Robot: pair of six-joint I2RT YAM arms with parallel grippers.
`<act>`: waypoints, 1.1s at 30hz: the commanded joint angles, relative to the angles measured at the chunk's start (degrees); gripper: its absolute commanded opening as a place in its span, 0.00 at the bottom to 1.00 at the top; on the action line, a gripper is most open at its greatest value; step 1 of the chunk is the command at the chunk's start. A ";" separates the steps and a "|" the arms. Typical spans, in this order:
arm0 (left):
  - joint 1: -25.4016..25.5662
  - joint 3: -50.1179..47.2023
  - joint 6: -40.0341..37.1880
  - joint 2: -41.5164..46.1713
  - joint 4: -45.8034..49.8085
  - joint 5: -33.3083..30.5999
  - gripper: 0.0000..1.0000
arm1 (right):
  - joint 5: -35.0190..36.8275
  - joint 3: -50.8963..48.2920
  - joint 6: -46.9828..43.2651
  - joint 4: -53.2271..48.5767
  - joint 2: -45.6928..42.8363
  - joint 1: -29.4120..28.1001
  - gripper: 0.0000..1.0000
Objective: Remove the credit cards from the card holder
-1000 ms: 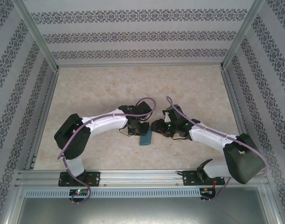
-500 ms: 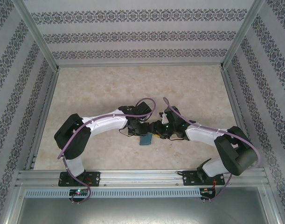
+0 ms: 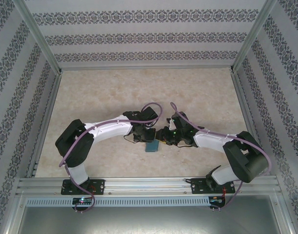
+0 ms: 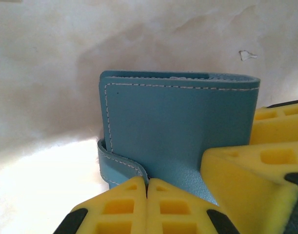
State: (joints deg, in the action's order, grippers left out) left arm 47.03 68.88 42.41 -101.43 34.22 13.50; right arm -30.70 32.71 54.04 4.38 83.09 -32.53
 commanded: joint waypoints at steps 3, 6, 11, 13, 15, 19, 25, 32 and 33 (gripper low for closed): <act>-1.36 -1.56 -0.75 3.48 1.88 -2.70 0.02 | 2.40 0.49 -2.32 -3.99 0.83 0.07 0.27; -1.74 -2.77 -0.40 4.52 2.17 -3.27 0.02 | 2.48 1.01 -3.17 -5.68 0.93 0.66 0.27; -2.46 -5.14 0.42 6.03 1.77 -3.40 0.02 | 4.07 2.84 -5.77 -11.39 1.37 1.73 0.31; -3.04 -6.50 1.02 6.54 0.86 -2.51 0.03 | 5.55 3.93 -6.80 -14.27 1.38 1.86 0.36; -3.79 -8.28 1.64 7.14 -0.97 -1.13 0.03 | 7.20 5.22 -7.32 -17.25 1.61 1.69 0.40; -5.07 -11.93 2.50 8.64 -5.34 1.63 0.03 | 11.80 8.51 -8.20 -24.43 2.03 0.79 0.46; -7.22 -17.33 3.64 10.49 -11.05 4.68 0.03 | 19.72 15.27 -9.57 -34.85 3.01 -2.97 0.53; -9.61 -23.27 4.77 12.27 -17.61 8.64 0.03 | 27.30 24.44 -9.62 -43.34 7.74 -8.40 0.67; -9.83 -24.02 4.91 12.34 -18.43 9.09 0.03 | 28.14 26.08 -9.70 -44.34 8.81 -9.36 0.69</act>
State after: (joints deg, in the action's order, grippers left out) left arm 38.35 47.00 45.89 -90.54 20.47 20.01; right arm -8.45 54.54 44.97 -33.28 89.43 -39.77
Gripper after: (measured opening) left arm 0.041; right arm 0.671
